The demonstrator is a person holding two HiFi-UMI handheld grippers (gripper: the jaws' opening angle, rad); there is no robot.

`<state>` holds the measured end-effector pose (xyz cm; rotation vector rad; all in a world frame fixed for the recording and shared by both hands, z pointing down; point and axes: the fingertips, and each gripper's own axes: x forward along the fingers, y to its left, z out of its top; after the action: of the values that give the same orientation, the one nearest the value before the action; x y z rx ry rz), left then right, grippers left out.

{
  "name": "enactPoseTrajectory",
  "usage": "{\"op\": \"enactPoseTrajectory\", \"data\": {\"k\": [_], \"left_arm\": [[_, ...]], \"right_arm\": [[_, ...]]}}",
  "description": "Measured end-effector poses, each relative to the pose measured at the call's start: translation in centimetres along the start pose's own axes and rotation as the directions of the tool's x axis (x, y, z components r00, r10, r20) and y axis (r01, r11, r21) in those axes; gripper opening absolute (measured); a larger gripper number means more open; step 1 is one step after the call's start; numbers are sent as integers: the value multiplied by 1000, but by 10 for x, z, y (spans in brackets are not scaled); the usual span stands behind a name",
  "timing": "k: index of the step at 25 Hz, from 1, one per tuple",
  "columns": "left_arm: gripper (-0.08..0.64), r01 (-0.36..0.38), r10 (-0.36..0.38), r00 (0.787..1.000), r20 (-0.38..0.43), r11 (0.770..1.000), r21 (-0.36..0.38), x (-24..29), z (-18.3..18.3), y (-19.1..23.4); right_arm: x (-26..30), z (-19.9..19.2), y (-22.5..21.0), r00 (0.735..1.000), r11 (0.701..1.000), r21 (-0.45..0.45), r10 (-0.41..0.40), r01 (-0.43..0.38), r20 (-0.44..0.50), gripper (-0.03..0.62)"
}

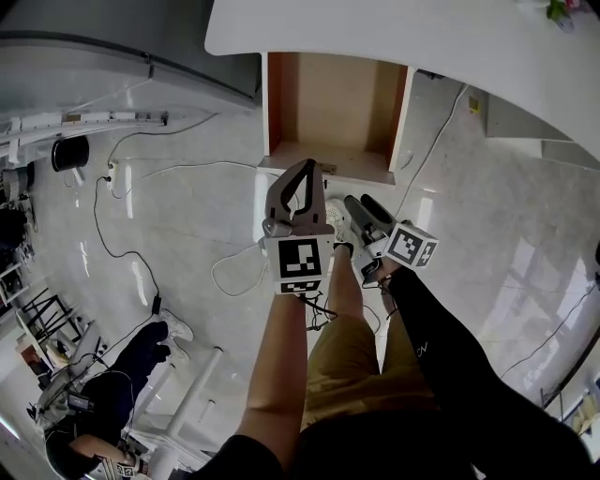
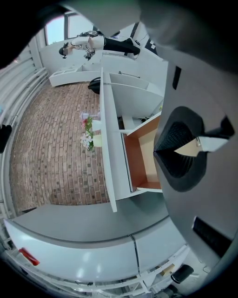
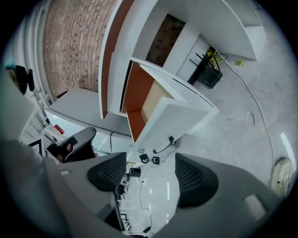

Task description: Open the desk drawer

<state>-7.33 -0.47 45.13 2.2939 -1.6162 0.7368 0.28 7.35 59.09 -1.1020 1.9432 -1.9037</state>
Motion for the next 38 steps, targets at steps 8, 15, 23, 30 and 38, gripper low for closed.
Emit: {"op": "enactPoseTrajectory", "data": {"k": [8, 15, 23, 30, 38], "left_arm": [[8, -15, 14, 1000, 18, 1000, 18, -24, 33, -19], [8, -26, 26, 999, 27, 1000, 9, -62, 69, -45], [8, 55, -51, 997, 60, 997, -60, -86, 120, -87], [8, 36, -32, 991, 130, 999, -25, -113, 196, -81], [8, 37, -29, 977, 213, 999, -35, -132, 264, -75]], "right_arm": [[-56, 45, 24, 998, 941, -332, -61, 59, 6, 319], [-104, 98, 91, 997, 738, -671, -60, 77, 49, 374], [-162, 163, 171, 992, 521, -846, -3, 112, 130, 402], [-204, 200, 256, 979, 414, -900, 88, 134, 186, 443], [-225, 231, 343, 953, 309, -940, 211, 146, 218, 492]]}}
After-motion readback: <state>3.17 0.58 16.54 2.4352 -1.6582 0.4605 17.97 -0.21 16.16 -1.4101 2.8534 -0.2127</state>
